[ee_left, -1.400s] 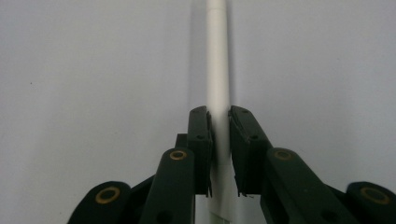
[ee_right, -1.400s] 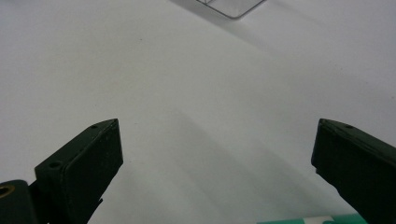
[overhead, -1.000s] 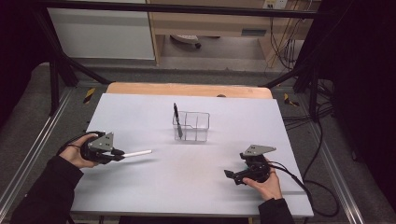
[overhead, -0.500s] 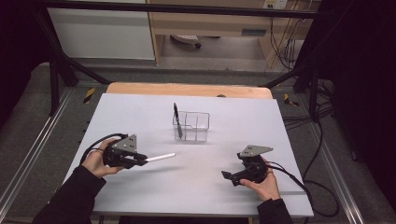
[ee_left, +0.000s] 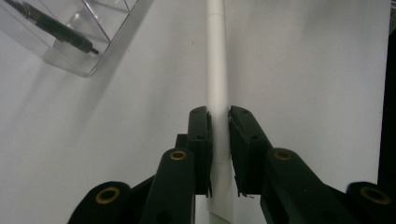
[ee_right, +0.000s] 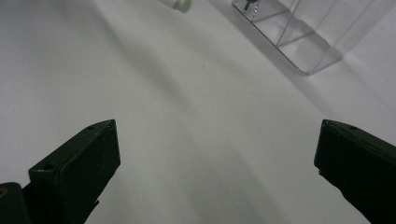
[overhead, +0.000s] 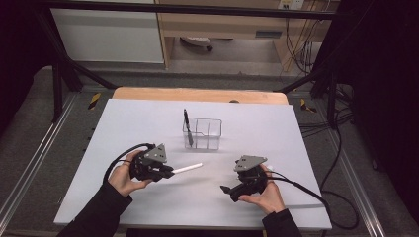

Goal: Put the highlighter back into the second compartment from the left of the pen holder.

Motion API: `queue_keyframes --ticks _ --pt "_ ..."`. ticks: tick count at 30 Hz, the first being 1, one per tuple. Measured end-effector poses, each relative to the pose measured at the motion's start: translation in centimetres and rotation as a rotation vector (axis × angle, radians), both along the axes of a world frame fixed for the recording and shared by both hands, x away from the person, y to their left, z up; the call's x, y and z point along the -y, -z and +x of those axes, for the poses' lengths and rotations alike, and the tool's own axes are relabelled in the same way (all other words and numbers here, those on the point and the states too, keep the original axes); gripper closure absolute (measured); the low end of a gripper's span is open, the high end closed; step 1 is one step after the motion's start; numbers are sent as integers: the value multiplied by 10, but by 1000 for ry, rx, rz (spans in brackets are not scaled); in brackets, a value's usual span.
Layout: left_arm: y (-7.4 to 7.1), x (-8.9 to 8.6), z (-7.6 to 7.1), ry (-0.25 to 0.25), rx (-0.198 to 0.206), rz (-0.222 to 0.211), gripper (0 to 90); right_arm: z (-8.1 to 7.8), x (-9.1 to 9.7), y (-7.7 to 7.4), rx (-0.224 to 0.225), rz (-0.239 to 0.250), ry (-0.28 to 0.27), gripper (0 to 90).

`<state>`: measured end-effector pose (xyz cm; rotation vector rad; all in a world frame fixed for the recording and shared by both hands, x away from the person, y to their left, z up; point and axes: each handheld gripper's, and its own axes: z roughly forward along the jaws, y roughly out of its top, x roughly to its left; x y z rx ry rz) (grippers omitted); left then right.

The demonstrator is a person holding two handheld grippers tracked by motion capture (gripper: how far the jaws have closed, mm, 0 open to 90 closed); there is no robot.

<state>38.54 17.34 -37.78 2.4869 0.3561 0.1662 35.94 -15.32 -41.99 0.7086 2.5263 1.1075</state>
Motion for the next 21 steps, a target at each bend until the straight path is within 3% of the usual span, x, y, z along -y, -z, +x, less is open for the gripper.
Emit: queue_keyframes --ticks 5,10,13,21 --pt "2 13 -2 -9 -1 13 779 -2 -17 -4 66 -76 -50 10" --pt "5 22 -4 -22 -29 3 779 -4 -32 -7 137 -142 -85 25" --pt "5 28 -5 -33 -32 9 779 -4 -37 -8 155 -162 -103 29" --pt "1 44 -3 -47 -60 15 779 -7 -46 -14 247 -280 -148 56"
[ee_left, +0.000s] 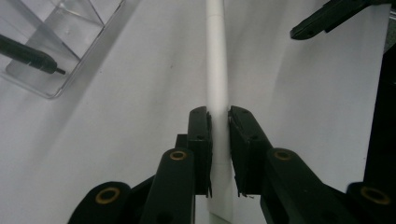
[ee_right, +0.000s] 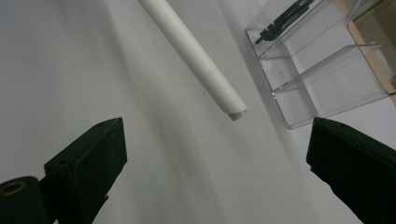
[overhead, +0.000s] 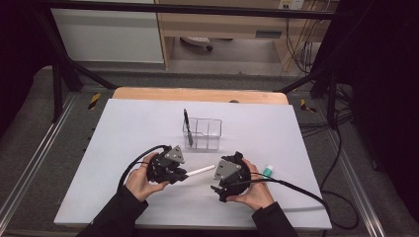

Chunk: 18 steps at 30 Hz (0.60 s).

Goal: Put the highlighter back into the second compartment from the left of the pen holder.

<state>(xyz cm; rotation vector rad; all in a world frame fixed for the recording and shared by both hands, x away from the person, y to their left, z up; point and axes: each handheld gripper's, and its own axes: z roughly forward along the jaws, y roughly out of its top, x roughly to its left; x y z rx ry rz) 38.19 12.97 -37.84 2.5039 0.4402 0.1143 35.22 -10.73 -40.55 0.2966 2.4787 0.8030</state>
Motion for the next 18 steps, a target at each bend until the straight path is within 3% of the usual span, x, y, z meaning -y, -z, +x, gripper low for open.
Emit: queue_keyframes --ticks 14,18 --pt "-3 37 1 13 -26 52 779 -5 -5 7 122 -140 -109 200" --pt "-1 49 2 15 -29 67 779 -7 -4 7 150 -155 -145 252"
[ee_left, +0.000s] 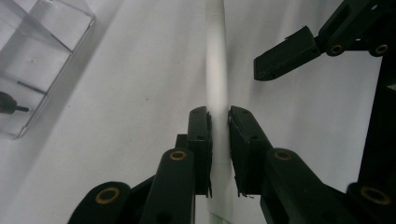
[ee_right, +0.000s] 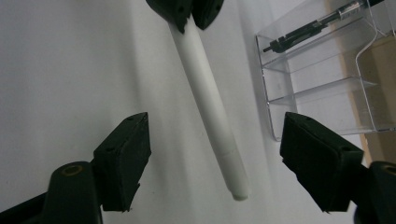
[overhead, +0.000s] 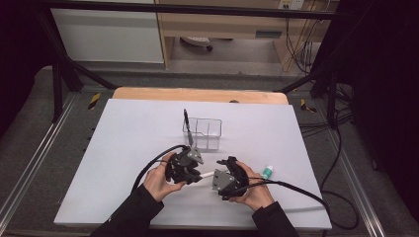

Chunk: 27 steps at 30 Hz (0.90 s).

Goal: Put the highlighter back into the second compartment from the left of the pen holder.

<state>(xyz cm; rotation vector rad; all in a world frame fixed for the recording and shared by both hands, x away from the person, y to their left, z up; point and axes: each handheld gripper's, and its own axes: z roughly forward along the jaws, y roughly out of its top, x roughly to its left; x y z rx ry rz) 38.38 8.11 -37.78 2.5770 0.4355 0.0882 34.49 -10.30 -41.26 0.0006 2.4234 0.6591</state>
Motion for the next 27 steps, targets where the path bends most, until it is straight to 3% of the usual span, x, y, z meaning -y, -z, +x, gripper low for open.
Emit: queue_keyframes --ticks 6,12,27 --pt "1 11 3 4 -11 11 779 -1 2 2 67 -62 -44 359" --pt "-1 19 4 -6 -24 13 779 -2 2 5 105 -122 -100 475" --pt "1 32 6 -7 -41 20 779 -6 4 5 167 -147 -165 710"
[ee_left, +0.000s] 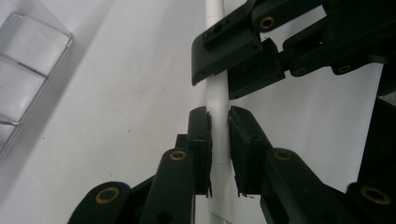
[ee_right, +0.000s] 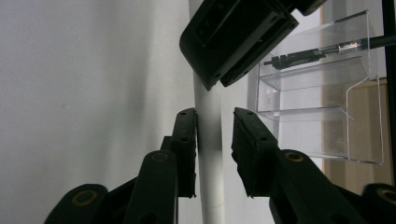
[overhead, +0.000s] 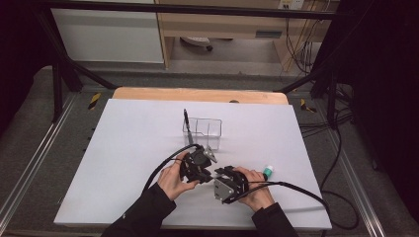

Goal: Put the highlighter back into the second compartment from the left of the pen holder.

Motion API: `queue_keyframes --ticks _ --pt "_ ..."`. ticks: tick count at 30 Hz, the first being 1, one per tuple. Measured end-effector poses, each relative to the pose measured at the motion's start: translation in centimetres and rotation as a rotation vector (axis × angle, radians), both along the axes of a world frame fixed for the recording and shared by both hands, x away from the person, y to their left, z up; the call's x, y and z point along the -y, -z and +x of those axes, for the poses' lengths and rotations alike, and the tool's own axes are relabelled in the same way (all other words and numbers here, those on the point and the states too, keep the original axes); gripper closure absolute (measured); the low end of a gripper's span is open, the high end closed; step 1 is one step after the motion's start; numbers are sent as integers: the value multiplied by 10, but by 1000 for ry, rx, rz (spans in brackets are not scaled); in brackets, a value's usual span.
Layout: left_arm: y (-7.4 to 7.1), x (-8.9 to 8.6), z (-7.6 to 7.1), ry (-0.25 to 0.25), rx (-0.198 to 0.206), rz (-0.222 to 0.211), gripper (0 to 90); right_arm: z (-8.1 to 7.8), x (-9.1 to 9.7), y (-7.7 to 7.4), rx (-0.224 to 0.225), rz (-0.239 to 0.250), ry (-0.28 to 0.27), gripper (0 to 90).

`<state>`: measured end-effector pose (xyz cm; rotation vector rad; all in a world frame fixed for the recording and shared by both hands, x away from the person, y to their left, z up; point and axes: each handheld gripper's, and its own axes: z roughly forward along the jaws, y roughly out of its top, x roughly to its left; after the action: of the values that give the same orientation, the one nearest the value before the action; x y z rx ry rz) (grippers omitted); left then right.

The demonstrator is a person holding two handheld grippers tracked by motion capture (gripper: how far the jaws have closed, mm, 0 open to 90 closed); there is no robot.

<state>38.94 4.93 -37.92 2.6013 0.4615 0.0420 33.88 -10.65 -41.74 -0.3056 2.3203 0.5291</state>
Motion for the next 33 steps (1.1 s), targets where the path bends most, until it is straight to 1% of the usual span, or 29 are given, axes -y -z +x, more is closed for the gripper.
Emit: queue_keyframes --ticks 3,5,8,14,16,18,20,21,22,24,26,27,30,31,33 --pt "0 1 0 5 2 4 779 -1 0 1 -2 -5 -13 731" --pt "0 2 0 -2 -4 0 779 -1 0 1 -6 -4 -21 741" --pt "-1 3 0 4 0 1 779 -2 0 0 -2 -10 -30 767" --pt "-1 4 -1 -1 -7 2 779 -3 1 0 0 -25 -44 783" --pt "-1 3 -1 9 -4 -2 778 -4 1 0 3 -31 -51 785" --pt "0 1 -2 10 0 -16 777 -4 1 -1 5 -33 -57 786" --pt "0 -2 -3 11 7 -48 774 -4 1 -1 9 -29 -60 787" --pt "-1 -4 -4 12 12 -50 768 -4 1 -2 10 -29 -62 787" --pt "-1 -6 -5 8 19 -60 751 -4 2 -2 7 -25 -61 787" --pt "0 -12 -7 -9 47 -66 687 -3 3 -3 10 -31 -53 787" --pt "1 -19 -8 -14 69 -59 585 -2 5 -4 7 -33 -40 787" --pt "1 -23 -9 -25 76 -62 539 -1 6 -5 6 -36 -33 787" --pt "4 -37 -11 -56 89 -93 404 2 7 -7 -2 -29 -7 786" --pt "5 -42 -12 -68 100 -98 370 4 8 -7 4 -32 -4 787" --pt "8 -51 -13 -101 130 -86 292 6 9 -8 -1 -27 14 787"
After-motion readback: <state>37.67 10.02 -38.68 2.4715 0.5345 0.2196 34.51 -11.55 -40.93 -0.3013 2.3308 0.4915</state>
